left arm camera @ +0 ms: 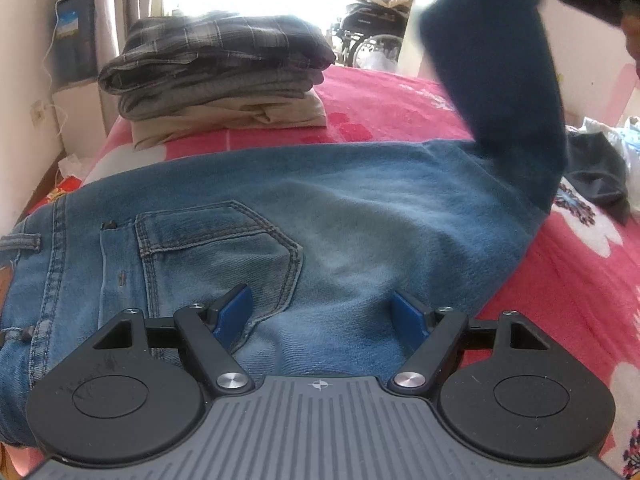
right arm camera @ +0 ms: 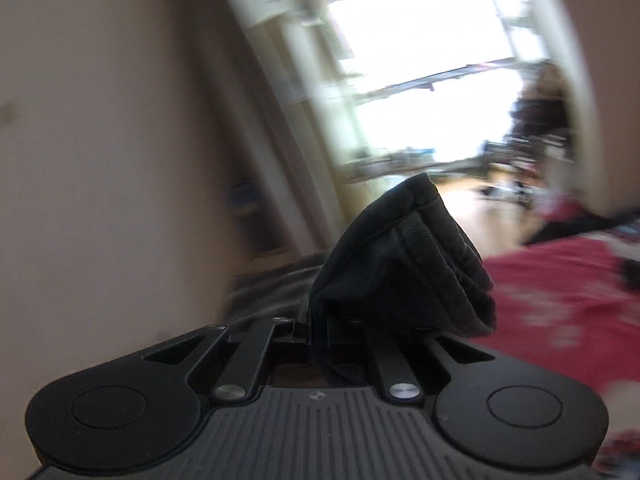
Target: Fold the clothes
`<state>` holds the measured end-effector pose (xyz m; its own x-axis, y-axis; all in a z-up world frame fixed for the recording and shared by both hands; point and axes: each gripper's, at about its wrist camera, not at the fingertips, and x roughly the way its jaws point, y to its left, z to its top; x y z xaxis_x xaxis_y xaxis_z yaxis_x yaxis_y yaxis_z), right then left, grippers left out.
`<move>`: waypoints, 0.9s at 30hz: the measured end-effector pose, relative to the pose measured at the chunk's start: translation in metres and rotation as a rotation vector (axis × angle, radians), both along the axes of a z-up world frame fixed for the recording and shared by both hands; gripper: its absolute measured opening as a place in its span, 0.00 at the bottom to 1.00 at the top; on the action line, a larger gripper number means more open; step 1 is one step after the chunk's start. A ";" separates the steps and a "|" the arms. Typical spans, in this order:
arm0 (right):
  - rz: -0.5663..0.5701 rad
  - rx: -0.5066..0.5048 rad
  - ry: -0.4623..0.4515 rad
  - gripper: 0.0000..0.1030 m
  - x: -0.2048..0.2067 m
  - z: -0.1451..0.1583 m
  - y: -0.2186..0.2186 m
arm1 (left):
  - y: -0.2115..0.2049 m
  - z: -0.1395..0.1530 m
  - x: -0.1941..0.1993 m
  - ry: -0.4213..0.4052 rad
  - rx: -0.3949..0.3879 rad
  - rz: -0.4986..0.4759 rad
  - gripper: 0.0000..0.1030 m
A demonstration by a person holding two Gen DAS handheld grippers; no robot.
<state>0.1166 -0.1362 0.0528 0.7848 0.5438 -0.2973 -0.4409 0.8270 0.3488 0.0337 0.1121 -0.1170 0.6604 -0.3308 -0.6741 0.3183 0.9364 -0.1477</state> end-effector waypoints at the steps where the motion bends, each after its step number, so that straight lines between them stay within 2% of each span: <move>1: 0.057 0.020 0.008 0.08 0.000 -0.005 0.017 | 0.002 0.002 -0.002 0.000 -0.009 0.008 0.74; 5: 0.181 0.114 0.140 0.08 0.015 -0.042 0.067 | 0.031 0.018 -0.019 -0.008 -0.098 0.108 0.74; 9: 0.259 0.068 0.152 0.08 0.013 -0.061 0.112 | 0.075 0.030 -0.044 -0.004 -0.171 0.247 0.74; 11: 0.319 -0.028 0.086 0.08 0.003 -0.058 0.141 | 0.097 0.034 -0.058 -0.007 -0.175 0.325 0.73; 14: 0.454 -0.246 -0.010 0.08 -0.010 -0.066 0.186 | 0.128 0.038 -0.080 0.000 -0.191 0.438 0.73; 17: 0.601 -0.563 -0.101 0.08 -0.039 -0.099 0.235 | 0.157 0.036 -0.098 0.029 -0.239 0.537 0.73; 20: 0.686 -0.808 -0.240 0.08 -0.073 -0.136 0.255 | 0.179 0.030 -0.111 0.065 -0.314 0.612 0.73; 23: 0.700 -0.889 -0.327 0.09 -0.091 -0.150 0.256 | 0.190 0.027 -0.113 0.067 -0.371 0.669 0.73; 27: 0.690 -0.883 -0.313 0.08 -0.094 -0.152 0.262 | 0.188 0.028 -0.107 0.058 -0.396 0.664 0.73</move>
